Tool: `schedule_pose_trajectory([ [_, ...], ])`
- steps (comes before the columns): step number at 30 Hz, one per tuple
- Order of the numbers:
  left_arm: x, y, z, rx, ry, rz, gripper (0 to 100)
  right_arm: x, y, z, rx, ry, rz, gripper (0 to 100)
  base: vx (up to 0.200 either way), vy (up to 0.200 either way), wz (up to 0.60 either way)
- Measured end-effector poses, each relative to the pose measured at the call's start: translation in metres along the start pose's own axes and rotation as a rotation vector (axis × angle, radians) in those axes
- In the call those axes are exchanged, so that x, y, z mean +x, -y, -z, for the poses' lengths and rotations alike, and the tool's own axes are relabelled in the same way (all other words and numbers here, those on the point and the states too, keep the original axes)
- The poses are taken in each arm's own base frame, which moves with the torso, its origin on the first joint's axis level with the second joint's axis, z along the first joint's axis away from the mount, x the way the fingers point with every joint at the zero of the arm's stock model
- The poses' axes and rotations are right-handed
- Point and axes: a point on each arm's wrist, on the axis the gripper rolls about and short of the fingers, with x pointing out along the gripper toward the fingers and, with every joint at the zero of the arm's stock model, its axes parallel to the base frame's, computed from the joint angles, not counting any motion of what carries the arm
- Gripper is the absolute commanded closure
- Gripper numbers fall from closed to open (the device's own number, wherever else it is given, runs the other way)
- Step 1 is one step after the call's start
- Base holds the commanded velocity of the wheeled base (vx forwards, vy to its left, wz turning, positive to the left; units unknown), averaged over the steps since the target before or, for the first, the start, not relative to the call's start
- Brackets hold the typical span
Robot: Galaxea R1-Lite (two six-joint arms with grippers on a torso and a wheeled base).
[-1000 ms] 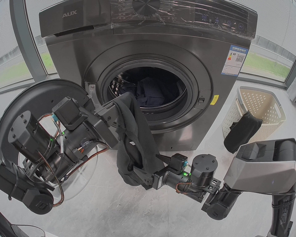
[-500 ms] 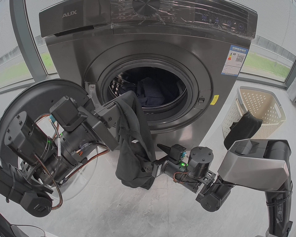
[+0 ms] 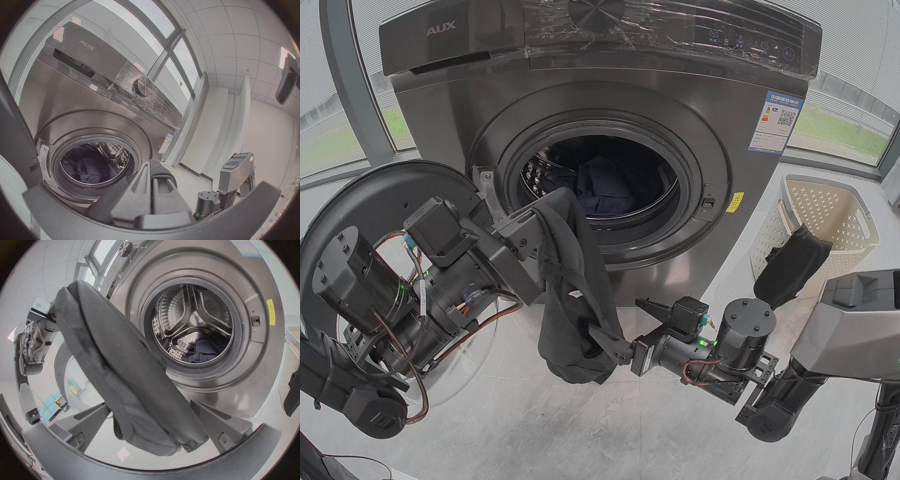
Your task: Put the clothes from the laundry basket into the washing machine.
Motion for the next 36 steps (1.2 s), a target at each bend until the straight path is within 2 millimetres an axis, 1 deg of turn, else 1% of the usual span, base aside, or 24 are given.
schedule_pose_trajectory([
  [3, 0.0, -0.001, 0.0, 0.0, 0.0, -0.003, 100, -0.009, -0.006, -0.001, 0.001, -0.017, -0.014, 0, 0.0, 0.0, 0.0],
  [7, 0.001, -0.001, 0.0, -0.001, 0.002, -0.005, 100, -0.011, -0.015, 0.007, 0.001, -0.047, -0.04, 0, 0.0, 0.0, 0.0],
  [11, 0.002, -0.001, -0.001, 0.0, 0.006, -0.004, 100, -0.005, -0.022, 0.017, -0.001, -0.067, -0.06, 0, 0.0, 0.0, 0.0],
  [15, 0.002, -0.001, -0.002, 0.001, 0.01, -0.001, 100, 0.008, -0.021, 0.026, -0.005, -0.066, -0.062, 0, 0.0, 0.0, 0.0],
  [21, 0.002, 0.001, -0.004, 0.003, 0.019, 0.004, 100, 0.027, -0.007, 0.036, -0.01, -0.051, -0.032, 0, 0.0, 0.0, 0.0],
  [29, 0.001, 0.003, -0.006, 0.002, 0.024, 0.014, 100, 0.055, 0.019, 0.035, -0.019, 0.024, 0.018, 0, 0.0, 0.0, 0.0],
  [36, 0.001, 0.004, -0.005, 0.003, 0.022, 0.016, 100, 0.073, 0.029, 0.039, -0.025, 0.064, 0.027, 0, 0.0, 0.0, 0.0],
])
